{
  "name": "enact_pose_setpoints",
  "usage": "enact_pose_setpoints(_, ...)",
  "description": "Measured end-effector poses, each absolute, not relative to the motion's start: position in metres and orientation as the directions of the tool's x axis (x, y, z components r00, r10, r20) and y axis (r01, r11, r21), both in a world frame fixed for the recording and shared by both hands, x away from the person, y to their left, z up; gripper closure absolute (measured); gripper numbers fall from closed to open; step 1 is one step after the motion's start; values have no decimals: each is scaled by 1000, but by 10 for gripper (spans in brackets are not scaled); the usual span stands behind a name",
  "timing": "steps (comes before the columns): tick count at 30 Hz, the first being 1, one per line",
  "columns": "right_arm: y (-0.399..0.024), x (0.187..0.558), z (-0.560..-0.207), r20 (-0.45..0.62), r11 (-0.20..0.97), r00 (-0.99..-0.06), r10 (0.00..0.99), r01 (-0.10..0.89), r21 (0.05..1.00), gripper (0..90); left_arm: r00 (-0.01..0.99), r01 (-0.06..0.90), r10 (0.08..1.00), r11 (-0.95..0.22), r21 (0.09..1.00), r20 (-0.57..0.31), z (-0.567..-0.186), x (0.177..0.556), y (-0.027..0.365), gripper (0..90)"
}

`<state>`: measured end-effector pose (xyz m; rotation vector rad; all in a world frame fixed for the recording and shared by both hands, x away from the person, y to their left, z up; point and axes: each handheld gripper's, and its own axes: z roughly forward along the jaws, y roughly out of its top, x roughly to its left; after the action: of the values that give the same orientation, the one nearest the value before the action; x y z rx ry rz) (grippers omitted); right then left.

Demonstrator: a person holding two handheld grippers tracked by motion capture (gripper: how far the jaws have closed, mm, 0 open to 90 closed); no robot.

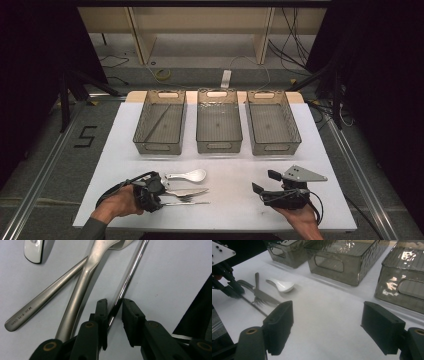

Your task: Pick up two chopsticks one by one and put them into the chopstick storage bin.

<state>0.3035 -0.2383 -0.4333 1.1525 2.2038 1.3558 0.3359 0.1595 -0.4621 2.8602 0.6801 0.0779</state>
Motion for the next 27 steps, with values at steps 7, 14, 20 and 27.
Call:
enact_pose_setpoints(7, -238, 304, -433, 144, 230, -631, 762, 473, 850, 266, 916, 393, 402, -898, 198, 3, -461, 334, 159, 781)
enact_pose_setpoints(14, -238, 303, -433, 143, 236, -631, 762, 477, 847, 267, 947, 316, 321, -930, 190, -2, -461, 331, 158, 826)
enact_pose_setpoints(20, -239, 303, -433, 143, 237, -632, 762, 477, 847, 268, 953, 300, 304, -934, 195, -10, -461, 330, 158, 843)
enact_pose_setpoints(27, -238, 303, -433, 145, 237, -633, 761, 479, 845, 270, 962, 272, 274, -943, 194, -17, -460, 329, 158, 846)
